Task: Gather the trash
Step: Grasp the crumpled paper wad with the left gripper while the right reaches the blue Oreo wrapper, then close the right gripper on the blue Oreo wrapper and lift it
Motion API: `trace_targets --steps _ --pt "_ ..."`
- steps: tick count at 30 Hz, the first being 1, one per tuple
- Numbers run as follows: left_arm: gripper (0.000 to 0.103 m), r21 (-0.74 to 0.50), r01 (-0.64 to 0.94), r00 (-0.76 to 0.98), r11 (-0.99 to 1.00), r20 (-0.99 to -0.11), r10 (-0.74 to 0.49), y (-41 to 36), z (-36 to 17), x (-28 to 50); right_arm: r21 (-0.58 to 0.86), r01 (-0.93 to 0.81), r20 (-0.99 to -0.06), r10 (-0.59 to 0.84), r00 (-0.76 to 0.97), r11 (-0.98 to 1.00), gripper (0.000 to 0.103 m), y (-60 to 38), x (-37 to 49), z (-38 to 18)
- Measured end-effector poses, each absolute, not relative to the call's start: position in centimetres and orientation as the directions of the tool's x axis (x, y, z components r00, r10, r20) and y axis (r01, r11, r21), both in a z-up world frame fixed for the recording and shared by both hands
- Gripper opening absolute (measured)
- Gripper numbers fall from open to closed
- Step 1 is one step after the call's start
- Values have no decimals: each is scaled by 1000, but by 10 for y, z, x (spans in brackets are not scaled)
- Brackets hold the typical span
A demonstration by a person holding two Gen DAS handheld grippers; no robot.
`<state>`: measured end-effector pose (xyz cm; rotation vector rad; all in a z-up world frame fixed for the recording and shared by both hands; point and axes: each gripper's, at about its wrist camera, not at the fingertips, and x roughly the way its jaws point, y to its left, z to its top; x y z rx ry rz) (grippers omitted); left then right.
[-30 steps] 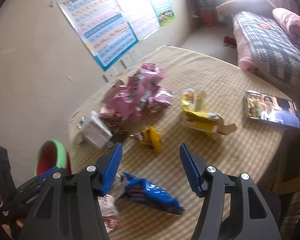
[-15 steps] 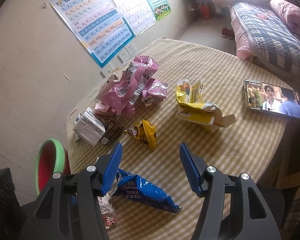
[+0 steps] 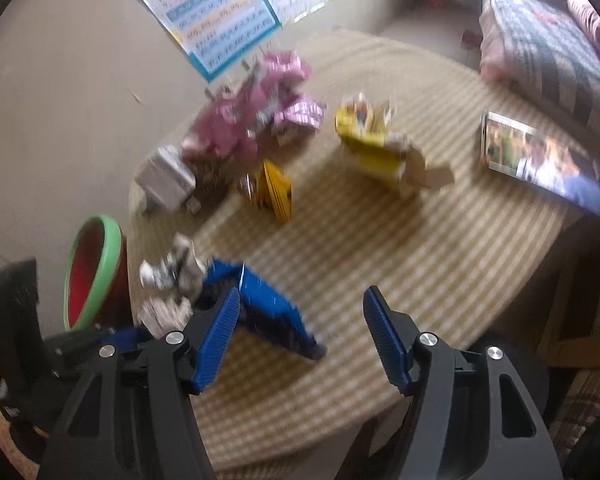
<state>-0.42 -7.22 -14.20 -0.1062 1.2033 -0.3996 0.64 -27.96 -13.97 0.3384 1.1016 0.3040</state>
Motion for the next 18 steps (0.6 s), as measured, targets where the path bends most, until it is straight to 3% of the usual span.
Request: trace_targets --steps 12,15,17,18 --pt "30 -310 191 349 931 -865 -359 -56 -132 -3 419 -115 -846 433 312 901 60 -254 16 -161" --pt "30 -308 192 346 932 -868 -358 -57 -134 -4 399 -142 -859 424 287 906 42 -245 16 -164" --pt "31 -308 190 343 932 -869 -357 -57 -135 -3 397 -147 -861 423 284 906 18 -243 15 -165" --pt "32 -309 188 342 932 -869 -357 -56 -135 -3 397 -147 -860 423 286 906 13 -243 14 -164"
